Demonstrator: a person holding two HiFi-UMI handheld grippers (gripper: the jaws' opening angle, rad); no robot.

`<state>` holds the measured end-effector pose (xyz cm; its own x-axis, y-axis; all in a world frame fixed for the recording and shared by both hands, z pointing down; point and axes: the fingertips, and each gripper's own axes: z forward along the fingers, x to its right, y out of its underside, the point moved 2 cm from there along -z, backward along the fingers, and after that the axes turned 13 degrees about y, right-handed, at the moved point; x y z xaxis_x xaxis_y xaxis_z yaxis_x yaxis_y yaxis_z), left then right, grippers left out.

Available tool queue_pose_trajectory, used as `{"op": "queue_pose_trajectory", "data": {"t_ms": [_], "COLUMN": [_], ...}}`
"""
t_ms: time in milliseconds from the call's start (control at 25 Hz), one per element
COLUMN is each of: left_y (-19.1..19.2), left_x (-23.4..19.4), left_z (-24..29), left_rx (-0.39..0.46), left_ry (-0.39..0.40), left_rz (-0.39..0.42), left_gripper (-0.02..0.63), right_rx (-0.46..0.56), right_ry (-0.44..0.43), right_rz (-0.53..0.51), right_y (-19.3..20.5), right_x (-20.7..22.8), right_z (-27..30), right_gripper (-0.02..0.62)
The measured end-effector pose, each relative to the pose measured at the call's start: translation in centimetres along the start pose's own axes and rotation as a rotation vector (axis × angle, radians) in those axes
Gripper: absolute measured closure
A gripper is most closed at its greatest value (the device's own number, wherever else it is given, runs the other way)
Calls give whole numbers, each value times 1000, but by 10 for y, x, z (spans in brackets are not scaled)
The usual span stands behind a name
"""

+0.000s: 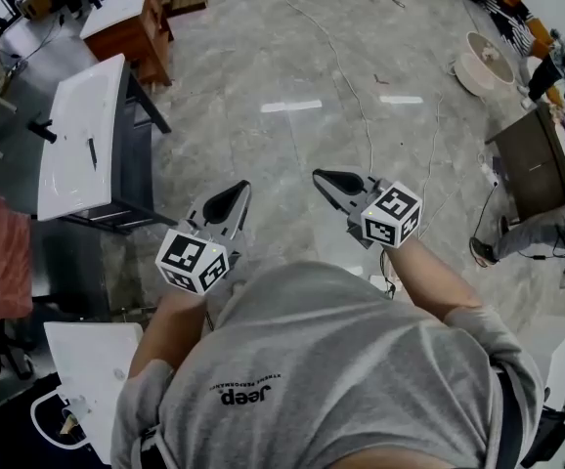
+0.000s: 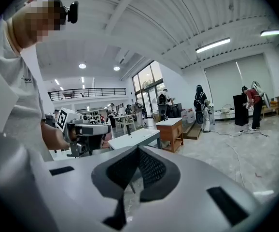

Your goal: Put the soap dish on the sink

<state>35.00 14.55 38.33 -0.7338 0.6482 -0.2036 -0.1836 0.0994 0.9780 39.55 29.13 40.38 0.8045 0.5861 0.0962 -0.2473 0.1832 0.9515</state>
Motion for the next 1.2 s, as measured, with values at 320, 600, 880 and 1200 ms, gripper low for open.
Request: {"op": "queue_pose_trajectory", "data": {"t_ms": [320, 600, 880, 1200], "left_y": [-1, -1, -2, -2], "left_x": [-5, -6, -4, -5], "left_z": [-4, -5, -5, -4], "left_rx": [13, 18, 21, 23], "left_ry": [-18, -23, -21, -25], "left_rz": [-1, -1, 2, 2], "left_gripper": [592, 592, 592, 592], "right_rx": [-3, -7, -9, -10], "right_ry": [7, 13, 10, -1], "right_rz": [-19, -41, -42, -46], "right_y": [-2, -5, -5, -6], "right_x": [3, 5, 6, 6], "right_z": [4, 3, 2, 4], "right_gripper": [538, 539, 540, 540]}}
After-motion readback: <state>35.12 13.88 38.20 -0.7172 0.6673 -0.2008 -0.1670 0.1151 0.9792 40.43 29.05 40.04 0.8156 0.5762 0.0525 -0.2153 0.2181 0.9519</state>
